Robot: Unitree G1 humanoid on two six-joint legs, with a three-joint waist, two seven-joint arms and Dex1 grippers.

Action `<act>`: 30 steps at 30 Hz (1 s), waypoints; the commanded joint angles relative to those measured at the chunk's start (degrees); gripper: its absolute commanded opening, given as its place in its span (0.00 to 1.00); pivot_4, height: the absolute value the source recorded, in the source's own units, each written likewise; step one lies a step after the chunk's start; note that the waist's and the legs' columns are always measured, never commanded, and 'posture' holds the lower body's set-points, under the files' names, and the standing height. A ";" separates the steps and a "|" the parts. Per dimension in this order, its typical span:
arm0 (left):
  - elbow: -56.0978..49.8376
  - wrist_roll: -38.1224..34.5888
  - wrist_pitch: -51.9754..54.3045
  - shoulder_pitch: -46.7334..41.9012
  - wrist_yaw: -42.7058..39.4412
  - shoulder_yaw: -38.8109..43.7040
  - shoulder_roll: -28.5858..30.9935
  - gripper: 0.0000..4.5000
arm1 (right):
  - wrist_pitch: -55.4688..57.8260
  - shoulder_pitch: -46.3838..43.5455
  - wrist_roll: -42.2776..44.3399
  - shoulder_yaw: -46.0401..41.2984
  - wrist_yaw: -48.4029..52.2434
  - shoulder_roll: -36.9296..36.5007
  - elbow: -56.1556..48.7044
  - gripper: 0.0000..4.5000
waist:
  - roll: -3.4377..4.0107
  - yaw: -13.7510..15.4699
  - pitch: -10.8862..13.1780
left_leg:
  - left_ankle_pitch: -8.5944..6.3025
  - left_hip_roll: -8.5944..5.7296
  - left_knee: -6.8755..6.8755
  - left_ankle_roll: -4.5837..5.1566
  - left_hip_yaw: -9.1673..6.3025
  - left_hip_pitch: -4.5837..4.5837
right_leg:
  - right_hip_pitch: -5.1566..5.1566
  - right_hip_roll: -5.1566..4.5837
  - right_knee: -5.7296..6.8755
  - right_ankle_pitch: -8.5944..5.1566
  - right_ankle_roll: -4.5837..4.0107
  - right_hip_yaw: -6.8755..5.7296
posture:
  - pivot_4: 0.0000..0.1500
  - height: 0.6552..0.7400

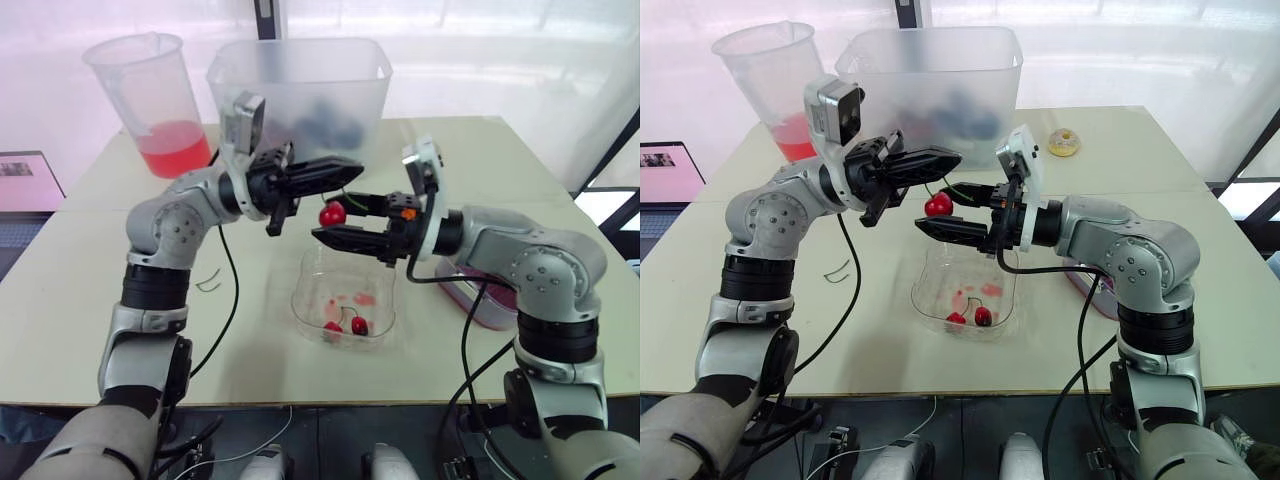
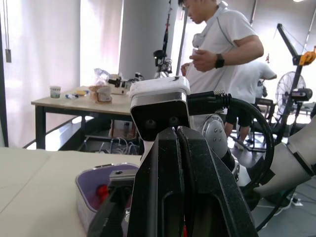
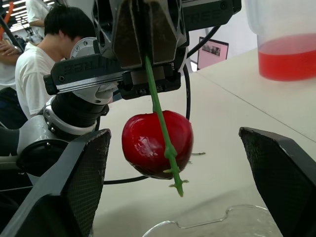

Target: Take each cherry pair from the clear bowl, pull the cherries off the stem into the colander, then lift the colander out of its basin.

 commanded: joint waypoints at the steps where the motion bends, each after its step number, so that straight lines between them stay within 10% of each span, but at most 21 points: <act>1: -1.71 -0.42 -0.24 -1.73 -0.31 0.73 0.54 0.00 | -0.77 -1.88 1.68 -0.47 -0.74 0.46 -1.06 0.58 | 0.00 0.05 0.00 | 0.00 0.00 0.00 0.00 -0.01 0.00 | 0.00 0.00 -0.01 0.00 0.00 0.00 | 1.00 1.00; 11: -0.86 0.66 -0.96 -1.68 -1.09 0.33 1.21 0.00 | -0.73 -1.83 2.30 -0.19 -1.20 -0.40 -0.82 0.48 | 0.00 0.01 0.00 | 0.00 -0.01 0.00 0.00 0.00 0.00 | -0.01 0.00 -0.02 0.00 0.00 0.00 | 1.00 1.00; 16: -0.70 1.05 -1.12 -1.59 -1.49 0.37 1.58 0.00 | -1.27 -1.63 2.08 0.09 -1.44 -0.66 -0.73 0.20 | 0.00 0.02 0.00 | 0.00 -0.01 0.00 0.00 0.00 0.00 | -0.01 0.00 -0.03 0.00 0.00 0.00 | 1.00 1.00; 30: 2.38 0.86 -2.66 -4.72 0.98 3.39 1.47 0.00 | -3.66 7.66 -1.27 3.35 0.15 -3.08 -0.64 0.20 | 0.00 0.06 0.00 | 0.00 -0.02 0.00 0.00 0.02 0.00 | 0.00 -0.01 -0.02 0.00 0.00 0.01 | 1.00 1.00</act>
